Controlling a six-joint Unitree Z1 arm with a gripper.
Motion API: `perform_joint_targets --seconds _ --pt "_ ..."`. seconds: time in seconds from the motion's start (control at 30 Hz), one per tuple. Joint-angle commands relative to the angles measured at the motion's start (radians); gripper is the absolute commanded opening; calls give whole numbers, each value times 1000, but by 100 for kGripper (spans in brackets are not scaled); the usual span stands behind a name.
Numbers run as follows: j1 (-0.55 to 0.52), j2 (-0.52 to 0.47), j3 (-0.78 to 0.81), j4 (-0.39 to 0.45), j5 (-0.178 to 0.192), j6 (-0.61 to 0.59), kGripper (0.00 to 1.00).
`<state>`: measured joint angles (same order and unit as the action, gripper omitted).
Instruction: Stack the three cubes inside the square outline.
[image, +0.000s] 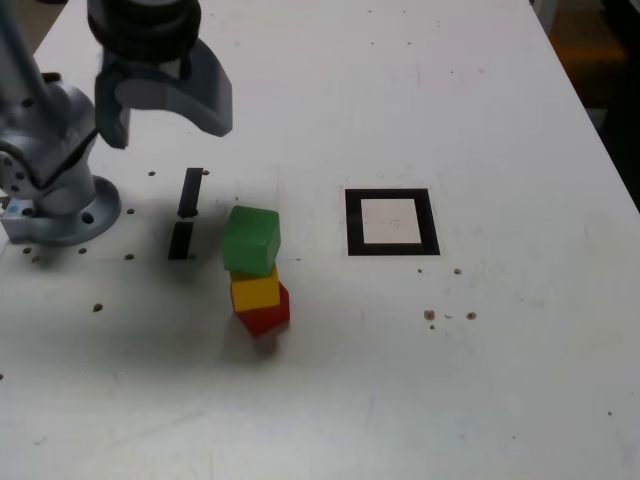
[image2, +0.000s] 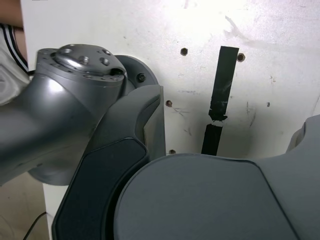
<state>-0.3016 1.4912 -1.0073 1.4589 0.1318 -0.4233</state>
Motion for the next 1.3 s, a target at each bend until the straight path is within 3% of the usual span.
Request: perform_joint_targets --seconds 0.0,0.63,0.87,1.27 --pt "-2 -9 -9 19 -1 1 97" --pt "-18 -52 -46 38 -40 26 96" --pt "-101 -46 -201 146 -59 13 96" --pt "-225 62 -431 139 -107 16 96"
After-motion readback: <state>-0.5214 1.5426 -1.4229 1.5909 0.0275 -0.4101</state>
